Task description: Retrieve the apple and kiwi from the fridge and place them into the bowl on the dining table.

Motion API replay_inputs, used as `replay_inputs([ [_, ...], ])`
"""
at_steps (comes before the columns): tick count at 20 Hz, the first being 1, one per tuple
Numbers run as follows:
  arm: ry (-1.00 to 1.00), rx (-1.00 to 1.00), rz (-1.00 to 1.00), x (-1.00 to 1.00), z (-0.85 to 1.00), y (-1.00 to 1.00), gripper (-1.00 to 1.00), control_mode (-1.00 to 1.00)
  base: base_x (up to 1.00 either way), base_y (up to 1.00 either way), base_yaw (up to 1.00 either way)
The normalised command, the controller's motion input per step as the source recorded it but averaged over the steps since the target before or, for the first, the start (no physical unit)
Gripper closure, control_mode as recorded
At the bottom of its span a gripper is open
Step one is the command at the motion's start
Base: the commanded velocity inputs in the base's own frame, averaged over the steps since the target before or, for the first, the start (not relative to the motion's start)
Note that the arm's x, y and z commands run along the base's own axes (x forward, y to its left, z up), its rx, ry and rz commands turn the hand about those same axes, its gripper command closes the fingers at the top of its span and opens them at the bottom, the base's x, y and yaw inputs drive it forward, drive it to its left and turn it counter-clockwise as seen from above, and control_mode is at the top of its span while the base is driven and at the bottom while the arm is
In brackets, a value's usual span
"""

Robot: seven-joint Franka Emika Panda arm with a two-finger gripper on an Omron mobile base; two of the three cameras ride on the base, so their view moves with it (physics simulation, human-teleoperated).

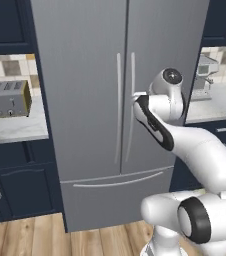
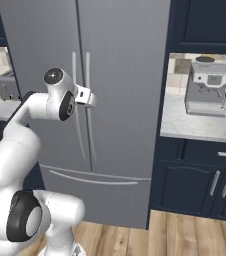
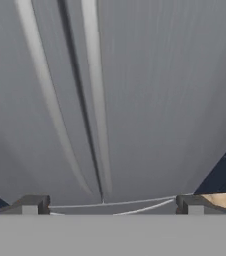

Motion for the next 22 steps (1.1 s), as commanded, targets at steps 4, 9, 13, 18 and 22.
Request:
replay_inputs([
  [4, -0.06, 0.03, 0.06, 0.31, 0.00, -0.09, -1.00, -1.00, 0.00, 0.00, 0.00],
  [9, -0.13, 0.00, 0.10, 0.49, 0.00, -0.01, -1.00, -1.00, 0.00, 0.00, 0.00],
  [13, -0.07, 0.00, 0.02, 0.64, 0.00, 0.00, -1.00, -1.00, 0.00, 0.00, 0.00],
  [18, 0.00, 0.00, 0.00, 0.77, 0.00, 0.00, -1.00, -1.00, 0.00, 0.00, 0.00],
  [22, 0.00, 0.00, 0.00, 0.82, 0.00, 0.00, -1.00, -1.00, 0.00, 0.00, 0.00],
])
